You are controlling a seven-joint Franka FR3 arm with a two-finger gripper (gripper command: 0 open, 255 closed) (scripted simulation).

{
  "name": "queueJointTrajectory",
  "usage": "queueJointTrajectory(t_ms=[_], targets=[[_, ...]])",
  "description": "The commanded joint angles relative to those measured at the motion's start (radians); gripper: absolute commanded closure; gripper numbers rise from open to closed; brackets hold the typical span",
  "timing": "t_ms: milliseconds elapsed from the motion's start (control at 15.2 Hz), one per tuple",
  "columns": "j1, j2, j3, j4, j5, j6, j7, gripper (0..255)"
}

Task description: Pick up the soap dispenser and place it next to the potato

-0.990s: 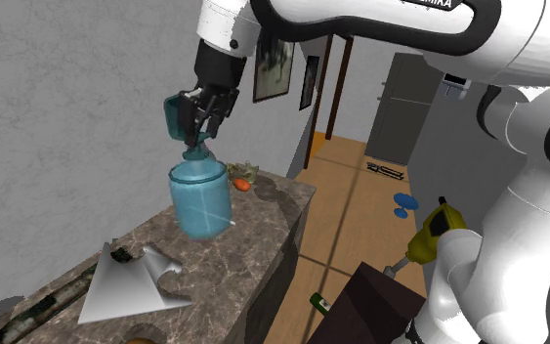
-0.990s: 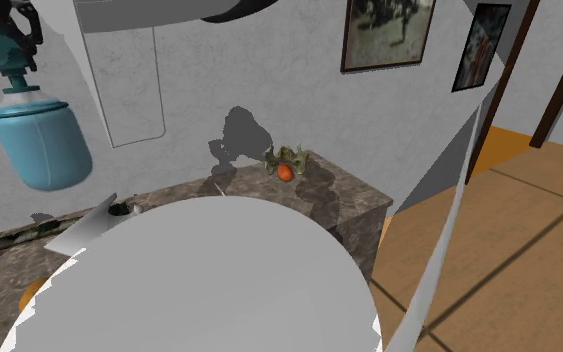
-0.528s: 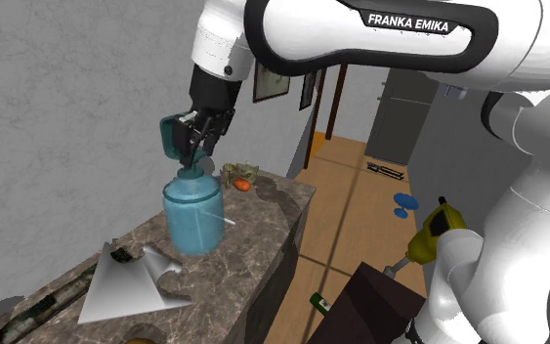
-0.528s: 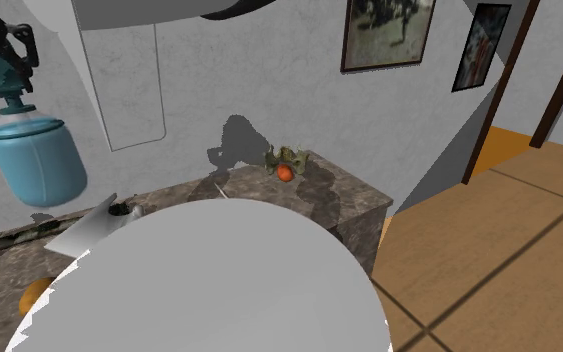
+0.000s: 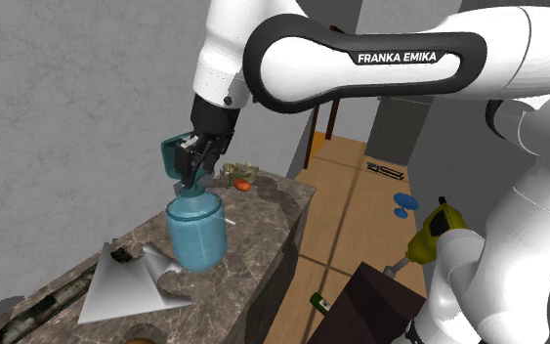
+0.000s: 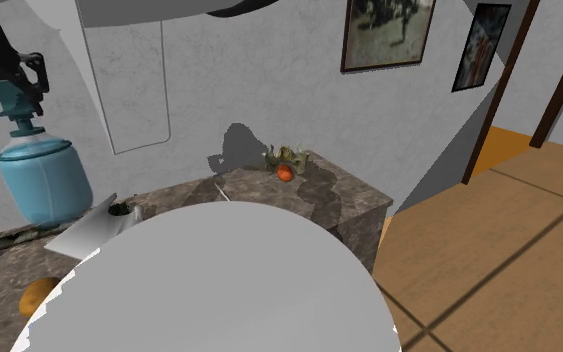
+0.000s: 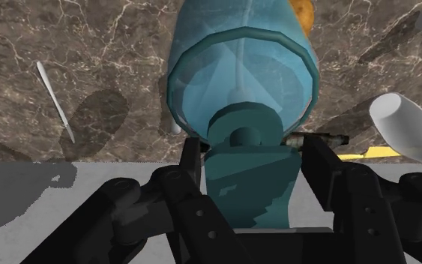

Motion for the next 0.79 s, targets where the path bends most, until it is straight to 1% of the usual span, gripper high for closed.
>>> queueJointTrajectory(t_ms=[0,726], targets=[[0.0,-0.004,0.0,-0.031,0.0,0.029,0.002,255],[-0.001,-0.001,0.0,-0.176,-0.007,0.176,0.014,255]])
